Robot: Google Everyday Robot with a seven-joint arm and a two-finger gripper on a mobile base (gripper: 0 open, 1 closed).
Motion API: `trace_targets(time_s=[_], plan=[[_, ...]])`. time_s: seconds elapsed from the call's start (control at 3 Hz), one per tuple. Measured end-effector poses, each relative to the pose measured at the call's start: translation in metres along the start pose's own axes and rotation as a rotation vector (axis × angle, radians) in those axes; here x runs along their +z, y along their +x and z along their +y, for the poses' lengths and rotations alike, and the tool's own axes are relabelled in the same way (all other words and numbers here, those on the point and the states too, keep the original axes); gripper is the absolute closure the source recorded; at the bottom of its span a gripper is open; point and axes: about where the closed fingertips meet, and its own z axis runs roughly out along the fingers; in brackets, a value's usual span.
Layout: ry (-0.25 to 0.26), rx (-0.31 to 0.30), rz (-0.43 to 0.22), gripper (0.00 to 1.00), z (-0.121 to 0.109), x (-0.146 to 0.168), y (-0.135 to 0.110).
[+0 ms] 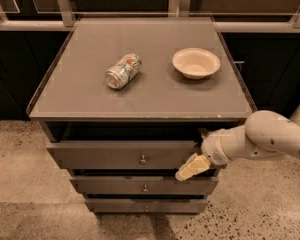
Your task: Open top drawer
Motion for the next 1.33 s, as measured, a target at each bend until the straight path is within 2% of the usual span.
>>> trace_targets(time_s=[0.67, 1.0, 1.33], plan=[[-0.003, 0.015, 0.012, 0.00, 0.005, -0.008, -0.001], [0.000, 0.047, 0.072, 0.00, 0.029, -0.036, 0.004], [-0.028, 0.030, 0.212, 0.00, 0.080, -0.085, 0.010]])
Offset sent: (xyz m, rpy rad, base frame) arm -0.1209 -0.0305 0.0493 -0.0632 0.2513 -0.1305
